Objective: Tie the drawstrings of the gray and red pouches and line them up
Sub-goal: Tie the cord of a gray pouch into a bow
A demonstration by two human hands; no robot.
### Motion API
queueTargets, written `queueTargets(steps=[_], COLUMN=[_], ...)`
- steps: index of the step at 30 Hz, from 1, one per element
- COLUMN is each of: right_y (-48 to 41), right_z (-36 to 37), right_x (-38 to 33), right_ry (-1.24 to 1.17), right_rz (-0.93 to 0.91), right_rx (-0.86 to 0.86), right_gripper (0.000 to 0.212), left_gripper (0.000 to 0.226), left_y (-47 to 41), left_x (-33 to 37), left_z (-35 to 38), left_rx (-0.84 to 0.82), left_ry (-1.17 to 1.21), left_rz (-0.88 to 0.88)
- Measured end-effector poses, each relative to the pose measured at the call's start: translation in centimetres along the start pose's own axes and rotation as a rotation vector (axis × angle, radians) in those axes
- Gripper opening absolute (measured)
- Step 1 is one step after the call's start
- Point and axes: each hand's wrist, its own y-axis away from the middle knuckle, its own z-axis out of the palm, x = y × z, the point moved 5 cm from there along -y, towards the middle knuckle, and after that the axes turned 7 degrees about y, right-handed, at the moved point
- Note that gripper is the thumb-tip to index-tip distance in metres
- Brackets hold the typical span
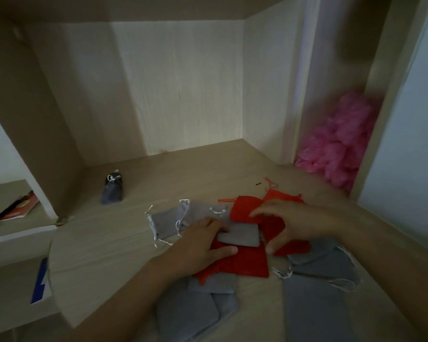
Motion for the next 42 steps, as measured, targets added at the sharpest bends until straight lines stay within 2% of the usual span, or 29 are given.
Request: queueTargets(steps=[1, 4, 5, 10, 12, 15, 17, 21, 23, 25, 28, 29, 31, 34, 35, 37, 39, 41, 42], right_y=[0.1, 0.0, 0.0, 1.1, 2.1, 3.3, 3.6, 3.7, 3.6, 3.4, 2.6, 2.2, 1.4, 0.2, -0.1, -0.3, -0.1, 0.0, -0.1], right_z=[1.1, 1.9, 1.8, 0.7, -0.7, -2.4, -2.6, -1.0, -0.2, 0.1, 0.6, 0.9, 1.4, 1.2, 0.9, -0.4, -2.6, -5.0, -6.0], right_x=[0.2, 0.8, 1.1, 1.2, 1.8, 3.7, 4.9, 4.2, 3.2, 2.2, 1.2, 0.9, 0.1, -1.1, -1.4, -1.6, -1.0, -0.5, -0.6], right_ry=[-0.002, -0.006, -0.012, -0.080, -0.135, -0.227, -0.388, -0.498, -0.363, -0.198, -0.012, 0.063, 0.194, 0.302, 0.293, 0.130, -0.122, -0.290, -0.334], right_rz=[-0.009, -0.050, -0.052, -0.003, 0.049, 0.168, 0.178, 0.155, 0.154, 0.165, 0.140, 0.100, 0.024, -0.041, -0.035, -0.034, 0.016, 0.111, 0.112], right_rx=[0.013, 0.174, 0.222, 0.377, 0.471, 0.534, 0.544, 0.254, 0.138, 0.122, 0.168, 0.177, 0.201, 0.273, 0.309, 0.448, 0.612, 0.677, 0.705], right_gripper=[0.066, 0.019, 0.012, 0.018, 0.017, 0.009, 0.014, 0.028, 0.030, 0.027, 0.058, 0.061, 0.052, 0.025, 0.020, 0.021, 0.015, 0.018, 0.018], left_gripper=[0.065, 0.051, 0.043, 0.020, 0.010, 0.019, 0.017, 0.013, 0.013, 0.015, 0.016, 0.017, 0.017, 0.012, 0.013, 0.023, 0.047, 0.071, 0.076], left_y=[-0.1, -0.3, -0.2, 1.0, 1.6, 2.9, 3.5, 3.6, 3.5, 3.4, 3.1, 3.0, 2.8, 2.5, 2.5, 2.7, 3.0, 3.0, 3.0], left_x=[-0.3, -1.4, -1.7, -2.4, -2.9, -3.9, -4.1, -4.0, -4.2, -4.2, -4.2, -4.2, -4.1, -3.9, -3.8, -3.5, -3.6, -3.6, -3.5], left_z=[-0.1, -0.2, -0.4, -1.6, -2.5, -3.5, -3.7, -4.0, -3.9, -3.8, -3.6, -3.6, -3.5, -3.5, -3.5, -4.0, -5.4, -7.4, -8.4], left_rx=[0.025, 0.088, 0.102, 0.141, 0.198, 0.346, 0.394, 0.350, 0.327, 0.299, 0.266, 0.254, 0.225, 0.192, 0.160, 0.032, -0.102, -0.117, -0.089], left_ry=[-0.008, 0.025, 0.049, 0.254, 0.474, 0.946, 1.085, 0.947, 0.878, 0.815, 0.755, 0.746, 0.703, 0.635, 0.627, 0.615, 0.558, 0.513, 0.517], left_rz=[-0.014, -0.079, -0.090, -0.160, -0.235, -0.343, -0.362, -0.352, -0.364, -0.378, -0.382, -0.380, -0.370, -0.332, -0.318, -0.299, -0.284, -0.251, -0.231])
